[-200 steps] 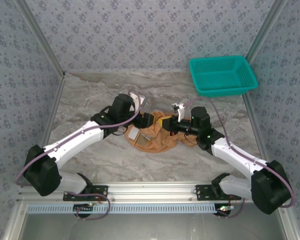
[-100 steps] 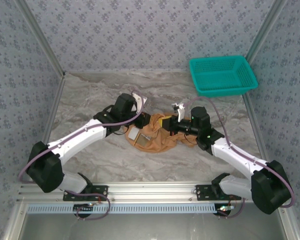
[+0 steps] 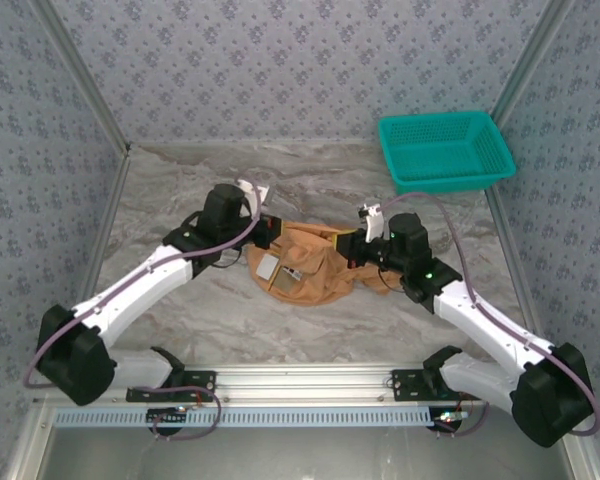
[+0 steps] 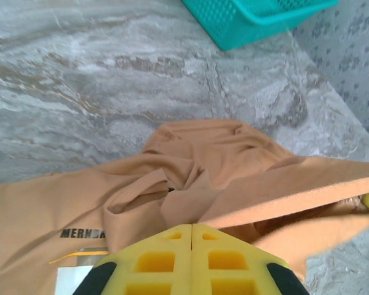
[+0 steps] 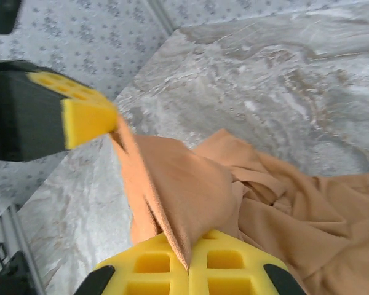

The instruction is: Fold the inside-out t-shirt

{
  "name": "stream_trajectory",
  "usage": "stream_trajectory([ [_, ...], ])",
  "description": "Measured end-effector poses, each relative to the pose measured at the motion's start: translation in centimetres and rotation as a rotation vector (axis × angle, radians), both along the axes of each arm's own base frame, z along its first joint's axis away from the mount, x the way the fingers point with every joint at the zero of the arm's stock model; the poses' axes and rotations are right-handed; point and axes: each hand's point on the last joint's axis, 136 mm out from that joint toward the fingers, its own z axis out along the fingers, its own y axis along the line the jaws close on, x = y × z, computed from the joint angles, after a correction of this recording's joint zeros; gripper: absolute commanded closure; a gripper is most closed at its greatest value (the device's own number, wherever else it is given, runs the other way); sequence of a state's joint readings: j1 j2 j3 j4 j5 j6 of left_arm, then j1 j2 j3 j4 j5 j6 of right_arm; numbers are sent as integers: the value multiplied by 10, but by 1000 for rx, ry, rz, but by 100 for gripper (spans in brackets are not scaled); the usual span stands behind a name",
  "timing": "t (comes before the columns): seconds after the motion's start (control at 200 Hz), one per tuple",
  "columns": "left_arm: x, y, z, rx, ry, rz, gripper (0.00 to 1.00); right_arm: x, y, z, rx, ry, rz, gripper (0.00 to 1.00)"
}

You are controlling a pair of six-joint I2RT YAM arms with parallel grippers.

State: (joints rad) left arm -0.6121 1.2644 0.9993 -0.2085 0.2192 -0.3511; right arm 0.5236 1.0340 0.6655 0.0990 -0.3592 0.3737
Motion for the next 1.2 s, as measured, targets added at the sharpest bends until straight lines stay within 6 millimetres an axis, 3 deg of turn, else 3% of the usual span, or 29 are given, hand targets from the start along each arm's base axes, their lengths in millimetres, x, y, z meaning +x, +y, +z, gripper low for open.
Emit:
stream_trajectory([
  [0.29,1,24,36,-30,-91,111,100,13,-8,39,-191,-23,-168,100],
  [0.39,0,22,51,-40,-127,114,100,16,-5,53,-292,-43,-212,100],
  [0.545,-11,4,73,-55,-181,50,100,17,-2,47,-399,-24,-215,100],
  [0.605,-16,-3,74,-53,-192,22,85,15,-5,39,-421,0,-210,100],
  [0.72,-27,-19,65,-68,-190,-45,58,13,-3,35,-403,30,-180,100],
  [0.779,-38,-28,50,-60,-171,-95,50,13,-2,33,-384,46,-168,100],
  [0.944,-57,-55,15,-70,-43,-167,39,13,0,28,-341,83,-153,100],
  [1.204,-74,-85,-20,-203,164,-180,30,14,1,21,-304,112,-151,100],
])
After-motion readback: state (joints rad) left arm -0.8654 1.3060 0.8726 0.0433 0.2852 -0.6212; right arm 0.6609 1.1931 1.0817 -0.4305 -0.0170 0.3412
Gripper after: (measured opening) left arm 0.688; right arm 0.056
